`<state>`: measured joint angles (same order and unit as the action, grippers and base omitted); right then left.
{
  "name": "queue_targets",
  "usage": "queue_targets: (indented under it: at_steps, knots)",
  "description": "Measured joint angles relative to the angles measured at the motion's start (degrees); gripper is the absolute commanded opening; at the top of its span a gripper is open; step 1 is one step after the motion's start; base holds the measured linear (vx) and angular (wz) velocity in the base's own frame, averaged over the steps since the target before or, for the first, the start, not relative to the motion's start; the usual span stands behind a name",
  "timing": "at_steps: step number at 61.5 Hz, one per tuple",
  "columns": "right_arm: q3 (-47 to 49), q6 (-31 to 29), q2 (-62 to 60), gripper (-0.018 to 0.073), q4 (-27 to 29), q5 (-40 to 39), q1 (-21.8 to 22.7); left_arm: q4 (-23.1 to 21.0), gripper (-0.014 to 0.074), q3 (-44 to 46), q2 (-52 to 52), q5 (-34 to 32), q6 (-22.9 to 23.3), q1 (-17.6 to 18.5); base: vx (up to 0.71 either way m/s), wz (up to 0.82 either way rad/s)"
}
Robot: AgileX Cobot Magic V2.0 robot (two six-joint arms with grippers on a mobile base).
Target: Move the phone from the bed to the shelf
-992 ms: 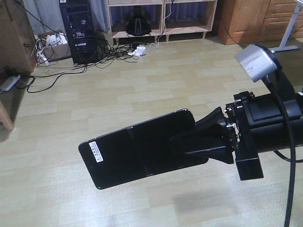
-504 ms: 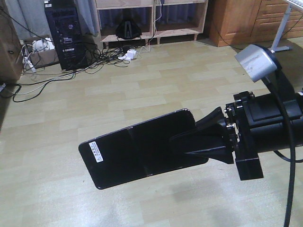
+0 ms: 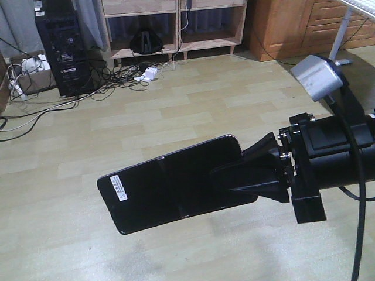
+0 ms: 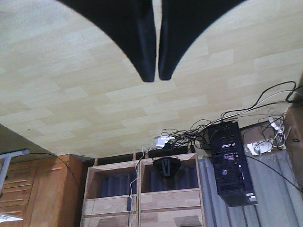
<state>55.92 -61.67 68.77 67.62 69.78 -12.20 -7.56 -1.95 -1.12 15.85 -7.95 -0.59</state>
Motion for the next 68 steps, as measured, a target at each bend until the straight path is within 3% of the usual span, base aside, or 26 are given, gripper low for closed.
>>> queue_targets:
  at_steps: [68]
  knots:
    - [0.0, 0.0, 0.0, -0.0001, 0.0, 0.0, 0.0, 0.0, 0.0001, 0.0, 0.0, 0.0, 0.0, 0.0, 0.27, -0.12]
